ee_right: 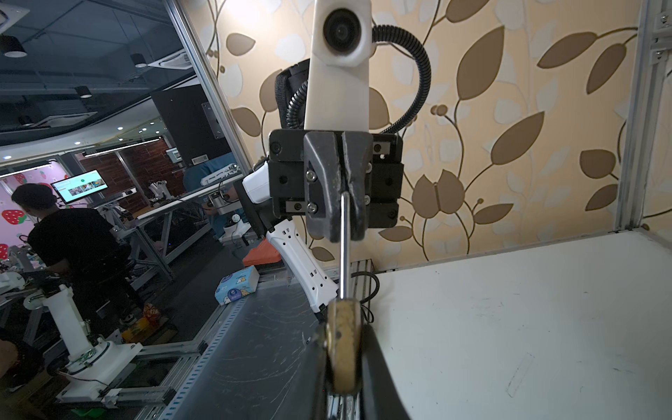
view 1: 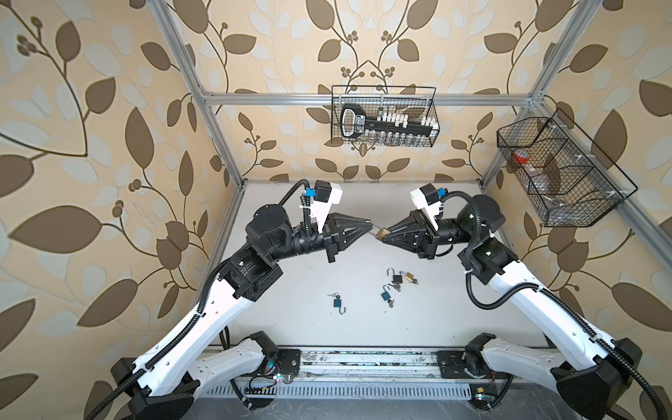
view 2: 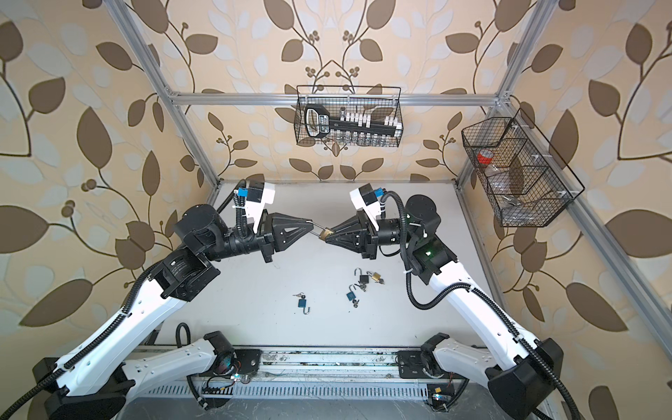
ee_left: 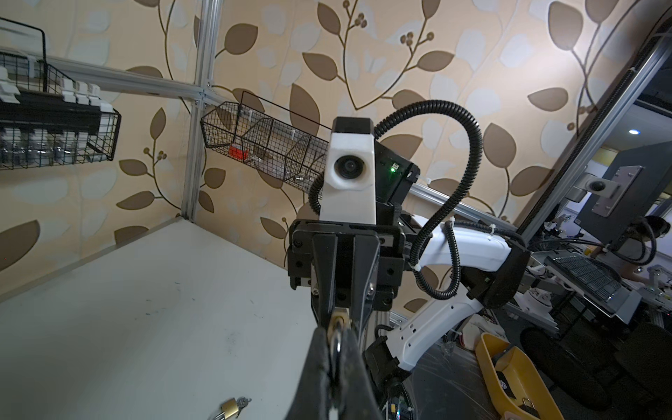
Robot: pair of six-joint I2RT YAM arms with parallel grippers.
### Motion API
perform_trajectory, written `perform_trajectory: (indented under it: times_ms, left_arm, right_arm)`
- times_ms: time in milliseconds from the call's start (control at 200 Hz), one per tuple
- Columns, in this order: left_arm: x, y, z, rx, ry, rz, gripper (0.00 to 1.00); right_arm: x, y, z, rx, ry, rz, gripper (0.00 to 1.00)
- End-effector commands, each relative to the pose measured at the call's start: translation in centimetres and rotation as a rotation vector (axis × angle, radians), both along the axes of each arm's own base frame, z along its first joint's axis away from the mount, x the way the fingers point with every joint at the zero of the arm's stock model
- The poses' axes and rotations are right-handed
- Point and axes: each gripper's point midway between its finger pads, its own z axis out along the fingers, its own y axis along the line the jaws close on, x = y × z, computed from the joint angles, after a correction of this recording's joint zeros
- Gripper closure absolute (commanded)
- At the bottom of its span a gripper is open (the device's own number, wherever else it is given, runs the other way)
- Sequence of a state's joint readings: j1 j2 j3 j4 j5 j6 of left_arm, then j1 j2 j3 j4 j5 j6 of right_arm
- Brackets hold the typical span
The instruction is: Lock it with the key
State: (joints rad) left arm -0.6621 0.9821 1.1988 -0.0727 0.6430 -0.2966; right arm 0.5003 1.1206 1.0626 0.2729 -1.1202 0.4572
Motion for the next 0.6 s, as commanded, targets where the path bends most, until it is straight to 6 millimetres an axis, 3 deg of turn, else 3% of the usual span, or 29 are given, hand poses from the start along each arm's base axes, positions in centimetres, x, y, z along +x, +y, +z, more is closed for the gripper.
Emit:
perform_trajectory:
  times_ms: [0,125,205,355,595]
  left_arm:
    - [0.1,0.3,0.2,0.029,0.002,0.022,1.00]
    - [0.5,0.1,0.7,0.008,0.018,0.021,1.00]
    - [1.3,0.4,1.1,0.000,0.037,0.072,1.00]
    - [2.8,1.9,1.6,0.001,0.067,0.213,1.00]
    - [6.0,4.6,1.5,-0.046,0.180,0.456,1.00]
  right_arm:
    - [-0.4,-0.2,0.5,0.023,-0.069,-0.007,0.86]
    - [-0.2,-0.5,0.7,0.015,-0.101,-0.048,0.51]
    - [0.3,-0.8,0.6,0.008,-0.143,-0.118,0.41]
    - [2.6,-2.4,-0.3,0.005,-0.188,-0.356,0.35]
    - [6.8,-4.6,-3.1,-0.117,-0.227,-0.663,0.44]
